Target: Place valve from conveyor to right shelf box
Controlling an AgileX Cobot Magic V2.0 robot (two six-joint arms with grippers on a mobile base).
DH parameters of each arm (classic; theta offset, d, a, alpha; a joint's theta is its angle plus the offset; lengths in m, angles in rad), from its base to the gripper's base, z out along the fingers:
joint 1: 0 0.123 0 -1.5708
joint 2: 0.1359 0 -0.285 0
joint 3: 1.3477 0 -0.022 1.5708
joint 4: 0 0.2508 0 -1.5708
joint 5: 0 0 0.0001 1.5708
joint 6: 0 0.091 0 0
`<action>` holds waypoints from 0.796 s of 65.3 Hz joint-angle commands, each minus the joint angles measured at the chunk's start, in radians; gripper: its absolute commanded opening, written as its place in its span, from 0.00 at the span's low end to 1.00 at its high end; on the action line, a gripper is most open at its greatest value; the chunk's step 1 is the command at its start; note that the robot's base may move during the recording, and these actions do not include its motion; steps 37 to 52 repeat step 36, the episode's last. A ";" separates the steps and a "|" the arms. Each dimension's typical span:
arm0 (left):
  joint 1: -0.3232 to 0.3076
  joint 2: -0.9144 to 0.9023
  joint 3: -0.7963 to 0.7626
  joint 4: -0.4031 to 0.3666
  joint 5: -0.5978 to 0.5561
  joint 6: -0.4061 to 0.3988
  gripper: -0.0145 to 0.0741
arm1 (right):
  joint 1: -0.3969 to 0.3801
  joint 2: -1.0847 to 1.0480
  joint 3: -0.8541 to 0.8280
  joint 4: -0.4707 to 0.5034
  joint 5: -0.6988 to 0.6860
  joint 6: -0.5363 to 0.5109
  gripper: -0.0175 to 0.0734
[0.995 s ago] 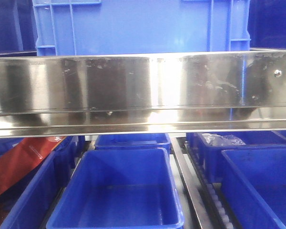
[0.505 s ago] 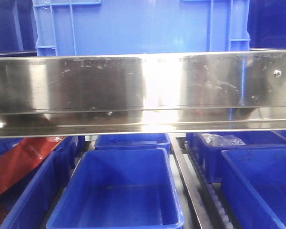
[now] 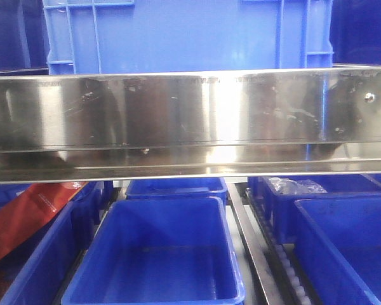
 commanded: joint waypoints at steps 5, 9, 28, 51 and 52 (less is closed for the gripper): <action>0.003 -0.006 -0.001 0.008 -0.009 -0.006 0.04 | -0.006 -0.004 0.000 0.004 -0.019 -0.005 0.01; 0.003 -0.006 -0.001 0.008 -0.009 -0.006 0.04 | -0.006 -0.004 0.000 0.004 -0.019 -0.005 0.01; 0.003 -0.006 -0.001 0.008 -0.009 -0.006 0.04 | -0.006 -0.004 0.000 0.004 -0.019 -0.005 0.01; 0.003 -0.006 -0.001 0.008 -0.009 -0.006 0.04 | -0.006 -0.004 0.000 0.004 -0.019 -0.005 0.01; 0.003 -0.006 -0.001 0.008 -0.009 -0.006 0.04 | -0.006 -0.004 0.000 0.004 -0.019 -0.005 0.01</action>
